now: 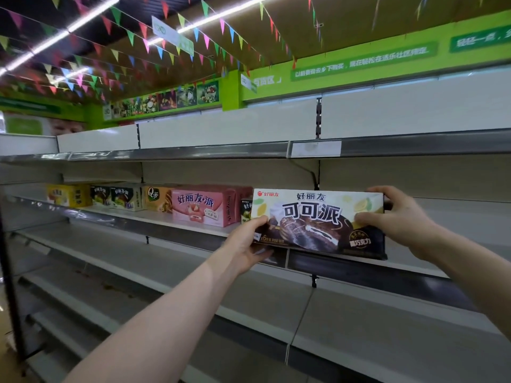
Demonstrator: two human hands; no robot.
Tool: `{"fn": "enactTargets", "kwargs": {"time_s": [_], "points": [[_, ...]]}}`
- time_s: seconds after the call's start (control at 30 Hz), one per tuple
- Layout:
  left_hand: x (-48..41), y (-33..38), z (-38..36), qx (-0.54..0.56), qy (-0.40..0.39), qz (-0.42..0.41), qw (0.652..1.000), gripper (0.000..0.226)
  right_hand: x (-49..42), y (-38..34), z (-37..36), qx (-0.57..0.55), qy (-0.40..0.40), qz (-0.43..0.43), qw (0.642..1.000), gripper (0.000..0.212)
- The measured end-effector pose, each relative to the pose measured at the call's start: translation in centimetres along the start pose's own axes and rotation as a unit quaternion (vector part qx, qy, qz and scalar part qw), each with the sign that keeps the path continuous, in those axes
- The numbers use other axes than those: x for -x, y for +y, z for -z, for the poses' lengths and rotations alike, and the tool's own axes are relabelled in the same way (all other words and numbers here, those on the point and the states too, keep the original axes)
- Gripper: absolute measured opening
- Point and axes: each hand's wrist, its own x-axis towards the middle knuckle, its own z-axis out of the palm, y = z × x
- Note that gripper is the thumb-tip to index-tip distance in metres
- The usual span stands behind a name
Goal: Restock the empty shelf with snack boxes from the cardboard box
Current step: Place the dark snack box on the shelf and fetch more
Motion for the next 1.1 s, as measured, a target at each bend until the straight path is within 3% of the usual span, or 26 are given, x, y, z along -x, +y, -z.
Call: {"fn": "enactTargets", "kwargs": {"time_s": [0.23, 0.4, 0.53, 0.93, 1.1], "points": [[-0.2, 0.6, -0.9, -0.046, -0.043, -0.012, 0.998, 0.004, -0.2, -0.5, 1.5, 0.007, 0.019, 0.001, 1.0, 0.053], [-1.1, -0.2, -3.5, -0.155, -0.076, -0.016, 0.985, 0.023, 0.4, 0.0, 5.7, 0.005, 0.048, -0.021, 0.999, 0.055], [-1.4, -1.4, -7.1, -0.242, -0.097, -0.01, 0.965, 0.063, 0.7, 0.7, 9.6, 0.009, 0.067, -0.047, 0.997, 0.052], [-2.5, -4.5, -17.5, -0.33, -0.187, 0.019, 0.925, 0.02, -1.4, 4.0, 20.3, 0.062, 0.082, -0.101, 0.99, 0.051], [-4.2, -6.3, -21.0, -0.382, -0.171, 0.008, 0.908, 0.03, -3.0, 6.0, 22.2, 0.075, 0.088, -0.107, 0.988, 0.047]]}}
